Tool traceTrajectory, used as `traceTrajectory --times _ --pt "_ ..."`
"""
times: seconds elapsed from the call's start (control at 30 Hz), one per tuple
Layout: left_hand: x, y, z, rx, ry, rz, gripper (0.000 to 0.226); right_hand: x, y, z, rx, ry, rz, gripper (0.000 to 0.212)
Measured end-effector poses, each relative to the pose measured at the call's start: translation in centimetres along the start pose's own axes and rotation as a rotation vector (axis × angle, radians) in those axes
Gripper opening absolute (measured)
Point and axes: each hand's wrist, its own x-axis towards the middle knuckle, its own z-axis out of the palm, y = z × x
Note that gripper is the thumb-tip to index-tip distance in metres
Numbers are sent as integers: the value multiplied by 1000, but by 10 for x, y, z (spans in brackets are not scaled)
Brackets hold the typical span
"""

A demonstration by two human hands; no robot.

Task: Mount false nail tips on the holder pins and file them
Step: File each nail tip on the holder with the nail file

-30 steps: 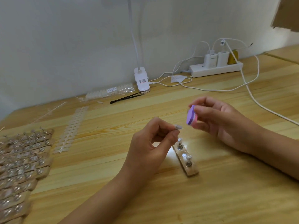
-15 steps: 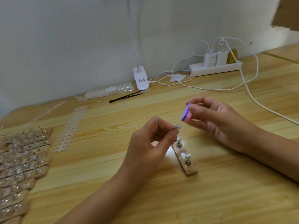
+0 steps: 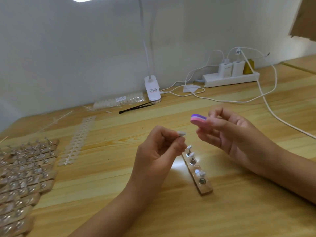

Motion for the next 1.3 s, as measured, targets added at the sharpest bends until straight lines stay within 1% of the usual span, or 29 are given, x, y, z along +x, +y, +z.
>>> traceTrajectory --times 0.1,0.17,0.23,0.3,0.4,0.43,0.5,0.57,0.6,0.67,0.73,0.87,0.93,1.0,1.07,1.1,1.13,1.23,1.27,1.3 --pt "2 -2 -1 -1 14 0 7 -4 2 8 -136 -19 24 38" --pt "1 -2 -1 45 10 14 13 -8 2 12 -233 -59 22 32" --pt "1 -3 -1 88 8 28 14 -11 2 15 -282 -117 26 24" --pt "0 -2 -1 112 6 40 12 -12 2 16 -312 -161 30 26" --pt "0 -2 0 114 7 37 11 -10 0 15 -293 -119 19 40" --pt "0 -2 1 121 5 38 11 -9 -1 14 -282 -108 24 40" --pt "0 -3 1 140 -3 46 10 -9 -1 14 -286 -135 60 33" --pt "0 -3 1 166 -25 70 10 -9 1 14 -265 -167 92 29" --pt "-1 -3 1 176 -40 80 12 -9 1 14 -237 -153 85 29" --pt "-2 -2 2 217 -81 111 16 -6 -1 11 -163 -62 51 28" --pt "-3 -2 4 247 -113 136 15 -5 -5 8 -145 -3 33 25" --pt "-2 -3 1 183 -53 88 16 -9 -4 11 -232 -153 117 20" --pt "-1 -3 0 183 -56 88 14 -10 0 14 -247 -165 117 20" --pt "-2 -2 2 190 -93 94 13 -8 0 13 -214 -80 72 25" --pt "-3 -2 3 203 -125 116 15 -6 -2 9 -176 22 35 33" --pt "-3 -2 3 205 -122 113 16 -5 -3 7 -172 37 30 35" --pt "-3 -2 3 194 -107 95 16 -5 -4 6 -178 17 42 32" --pt "-1 -3 0 162 -67 62 12 -8 0 9 -235 -147 120 21" --pt "-1 -3 0 172 -69 69 12 -9 2 11 -244 -161 118 21" --pt "-1 -3 0 181 -78 73 14 -8 3 12 -238 -137 97 22"
